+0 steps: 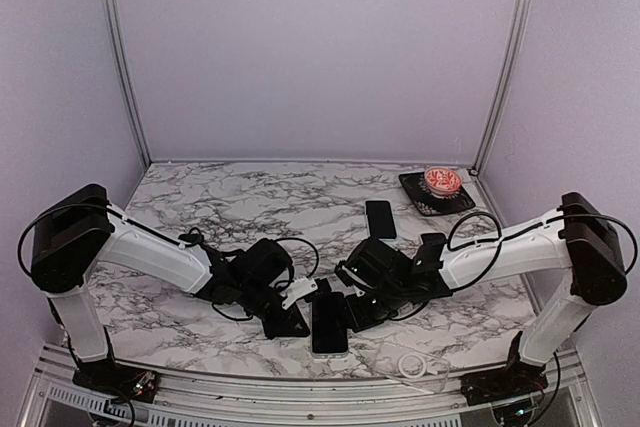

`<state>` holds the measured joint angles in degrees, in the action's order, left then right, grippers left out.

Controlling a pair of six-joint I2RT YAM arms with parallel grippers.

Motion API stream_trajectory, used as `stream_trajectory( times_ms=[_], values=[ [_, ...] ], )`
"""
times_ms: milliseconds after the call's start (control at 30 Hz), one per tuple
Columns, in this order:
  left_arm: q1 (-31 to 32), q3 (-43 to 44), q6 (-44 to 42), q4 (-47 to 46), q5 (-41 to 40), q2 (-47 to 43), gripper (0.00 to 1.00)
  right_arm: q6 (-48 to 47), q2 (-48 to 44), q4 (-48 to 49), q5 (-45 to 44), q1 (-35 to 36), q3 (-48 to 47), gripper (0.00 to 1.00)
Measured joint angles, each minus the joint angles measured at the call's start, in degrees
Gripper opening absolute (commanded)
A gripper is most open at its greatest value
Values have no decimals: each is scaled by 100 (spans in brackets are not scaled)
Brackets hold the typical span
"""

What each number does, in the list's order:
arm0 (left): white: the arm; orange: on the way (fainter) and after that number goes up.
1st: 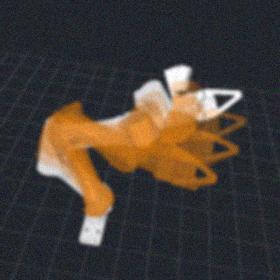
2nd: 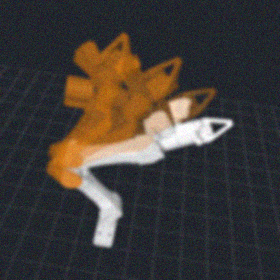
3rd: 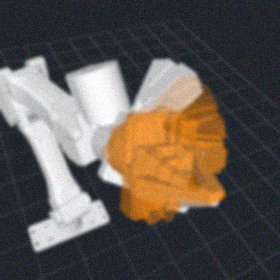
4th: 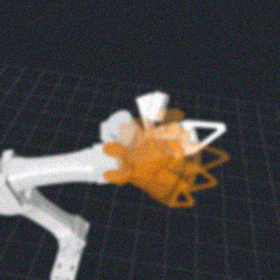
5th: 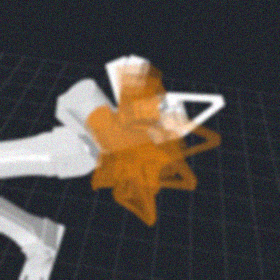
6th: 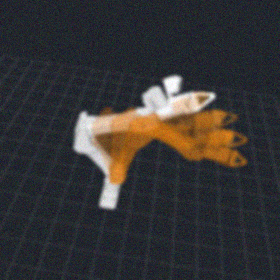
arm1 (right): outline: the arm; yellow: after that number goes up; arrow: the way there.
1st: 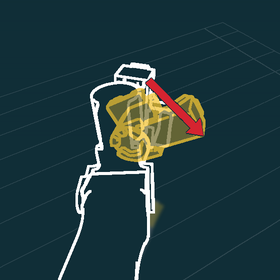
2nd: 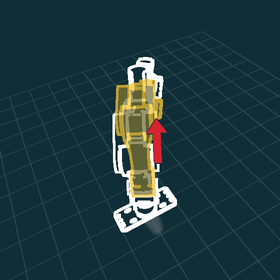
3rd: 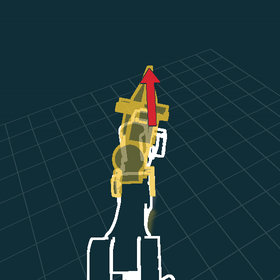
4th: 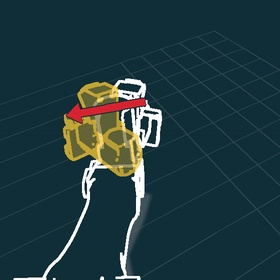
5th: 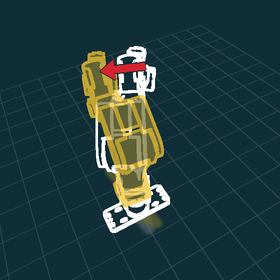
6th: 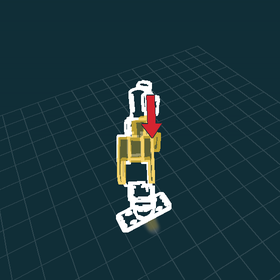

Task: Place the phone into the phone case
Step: Press at the corner of the phone case at the center of the board.

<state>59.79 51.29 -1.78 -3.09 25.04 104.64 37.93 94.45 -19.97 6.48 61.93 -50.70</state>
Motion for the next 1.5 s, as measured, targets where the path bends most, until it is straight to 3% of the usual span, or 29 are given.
stream_trajectory(
  times_ms=[200, 400, 733, 933, 1067, 1167, 1333, 1500],
  values=[
    [-9, 31, -15, 59, 15, 2, 2, 2, 20, -7, -31, 17, -11, 9],
    [-22, -345, 70, -199, -2, -280, 10, -105, 155, -17, 2, 90, -234, 24],
    [-50, -531, 358, -455, -120, -708, 15, -382, 35, -874, -157, 240, -494, 38],
    [-50, -1010, 608, -581, -374, -1023, 32, -330, -428, -817, 94, 243, -319, 52],
    [-17, -1261, 774, -643, -682, -1246, 40, -179, -490, -562, 302, 245, 105, 42],
    [61, -1379, 883, -682, -872, -1305, 40, -125, -374, -450, 378, 262, 153, 34],
    [332, -1429, 1032, -721, -1014, -1303, 28, -52, -310, -199, 483, 330, 153, 18],
    [557, -1410, 1198, -831, -1032, -1222, 22, -20, -219, -142, 514, 354, 153, 16]
  ],
)
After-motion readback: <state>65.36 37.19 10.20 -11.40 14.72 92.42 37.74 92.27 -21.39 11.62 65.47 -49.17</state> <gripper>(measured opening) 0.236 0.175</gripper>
